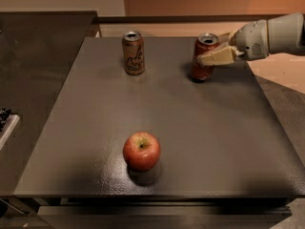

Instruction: Move coke can near orange can

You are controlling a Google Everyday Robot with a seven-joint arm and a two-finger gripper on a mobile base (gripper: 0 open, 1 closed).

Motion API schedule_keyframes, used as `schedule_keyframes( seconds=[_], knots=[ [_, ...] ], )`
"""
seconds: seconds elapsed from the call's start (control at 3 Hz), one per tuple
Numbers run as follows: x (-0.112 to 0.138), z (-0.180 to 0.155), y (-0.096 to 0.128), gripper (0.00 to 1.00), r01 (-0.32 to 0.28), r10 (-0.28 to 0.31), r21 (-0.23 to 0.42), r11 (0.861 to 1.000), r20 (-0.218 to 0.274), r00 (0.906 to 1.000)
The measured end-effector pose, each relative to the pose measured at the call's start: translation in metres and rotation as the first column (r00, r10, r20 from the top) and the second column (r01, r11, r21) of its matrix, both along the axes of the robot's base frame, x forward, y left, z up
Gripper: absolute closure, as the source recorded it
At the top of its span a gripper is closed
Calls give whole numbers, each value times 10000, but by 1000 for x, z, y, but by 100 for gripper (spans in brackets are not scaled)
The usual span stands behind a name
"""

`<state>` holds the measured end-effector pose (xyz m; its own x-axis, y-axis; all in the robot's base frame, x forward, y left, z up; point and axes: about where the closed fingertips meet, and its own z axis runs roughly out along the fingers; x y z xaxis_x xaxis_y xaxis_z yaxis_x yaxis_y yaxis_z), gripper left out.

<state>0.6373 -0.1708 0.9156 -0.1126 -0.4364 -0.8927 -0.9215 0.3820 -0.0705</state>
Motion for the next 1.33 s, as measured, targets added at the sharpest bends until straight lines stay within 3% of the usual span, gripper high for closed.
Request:
schedule_keyframes(
  seconds=[1.0,1.33],
  knots=[
    [29,5,86,100,-1177,1182,141,9929,-355,9924],
    [35,7,108,83,-1532,1539,236,9879,-305,9876]
  ],
)
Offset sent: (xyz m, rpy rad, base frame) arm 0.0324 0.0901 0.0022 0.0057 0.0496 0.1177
